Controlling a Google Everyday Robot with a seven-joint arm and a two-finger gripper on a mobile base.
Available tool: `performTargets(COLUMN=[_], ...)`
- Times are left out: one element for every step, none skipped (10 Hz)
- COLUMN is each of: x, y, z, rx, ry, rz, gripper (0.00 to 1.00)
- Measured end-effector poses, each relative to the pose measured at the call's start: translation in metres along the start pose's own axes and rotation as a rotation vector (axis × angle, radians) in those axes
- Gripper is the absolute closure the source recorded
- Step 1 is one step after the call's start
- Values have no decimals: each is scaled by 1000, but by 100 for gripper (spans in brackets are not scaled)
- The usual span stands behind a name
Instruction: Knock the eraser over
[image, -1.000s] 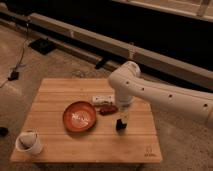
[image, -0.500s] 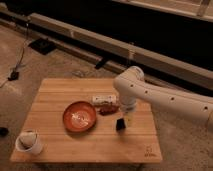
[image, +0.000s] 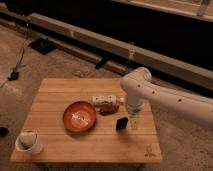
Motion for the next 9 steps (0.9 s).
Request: performTargets(x=[-4, -8, -12, -15, -19, -19, -19, -17, -13], y=[7, 13, 20, 25, 34, 43, 49, 57, 59], z=[2, 4, 4, 5, 4, 3, 1, -2, -7], rx=[-18, -33, -48, -58, -71, -84, -89, -85, -68], ry=[2, 4, 6, 8, 12, 24, 33, 44, 41], rz=[-24, -48, -74, -94, -123, -143, -157, -160, -155], gripper=[35, 35, 35, 35, 35, 35, 35, 35, 35])
